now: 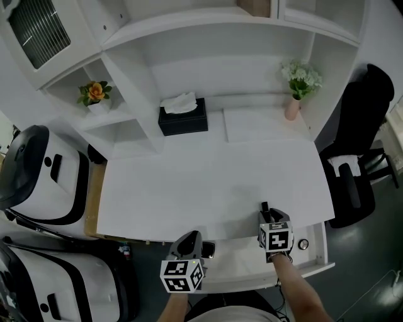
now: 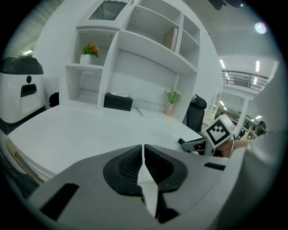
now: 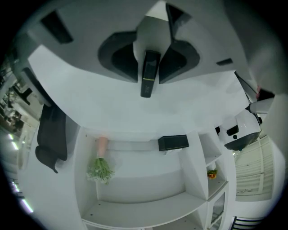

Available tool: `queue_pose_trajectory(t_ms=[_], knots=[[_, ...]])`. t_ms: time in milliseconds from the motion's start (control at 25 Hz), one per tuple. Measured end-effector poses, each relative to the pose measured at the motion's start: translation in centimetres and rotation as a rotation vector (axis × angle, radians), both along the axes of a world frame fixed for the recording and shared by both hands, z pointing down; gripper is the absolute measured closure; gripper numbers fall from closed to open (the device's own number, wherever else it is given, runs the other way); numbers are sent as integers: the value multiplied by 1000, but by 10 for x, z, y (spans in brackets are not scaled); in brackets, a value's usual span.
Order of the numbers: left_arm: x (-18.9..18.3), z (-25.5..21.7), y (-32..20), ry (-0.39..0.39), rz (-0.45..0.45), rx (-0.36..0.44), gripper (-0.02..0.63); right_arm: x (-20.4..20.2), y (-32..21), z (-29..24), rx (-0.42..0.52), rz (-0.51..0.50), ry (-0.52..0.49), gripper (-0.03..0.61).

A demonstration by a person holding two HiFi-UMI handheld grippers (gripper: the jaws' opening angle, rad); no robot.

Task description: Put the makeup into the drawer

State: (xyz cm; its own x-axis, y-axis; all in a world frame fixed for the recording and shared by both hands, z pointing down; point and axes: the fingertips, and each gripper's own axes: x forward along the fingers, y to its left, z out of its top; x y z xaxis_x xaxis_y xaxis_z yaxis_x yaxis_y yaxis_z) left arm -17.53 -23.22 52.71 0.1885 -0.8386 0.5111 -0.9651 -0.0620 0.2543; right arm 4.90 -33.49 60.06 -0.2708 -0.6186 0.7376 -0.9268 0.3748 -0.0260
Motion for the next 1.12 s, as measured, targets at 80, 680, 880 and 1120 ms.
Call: queue_pose_trajectory(t_ms=[80, 680, 880, 1120], knots=[[1, 0, 0, 0, 2, 0, 595, -2, 1, 0, 1, -4, 0, 446], [-4, -2, 13, -8, 2, 4, 595, 0, 2, 0, -5, 26, 0, 477], [-4, -4, 16, -9, 14, 13, 595, 4, 8, -14, 27, 49, -17, 479], [4, -6, 21, -5, 44, 24, 595, 11, 22, -29, 47, 72, -41, 479]])
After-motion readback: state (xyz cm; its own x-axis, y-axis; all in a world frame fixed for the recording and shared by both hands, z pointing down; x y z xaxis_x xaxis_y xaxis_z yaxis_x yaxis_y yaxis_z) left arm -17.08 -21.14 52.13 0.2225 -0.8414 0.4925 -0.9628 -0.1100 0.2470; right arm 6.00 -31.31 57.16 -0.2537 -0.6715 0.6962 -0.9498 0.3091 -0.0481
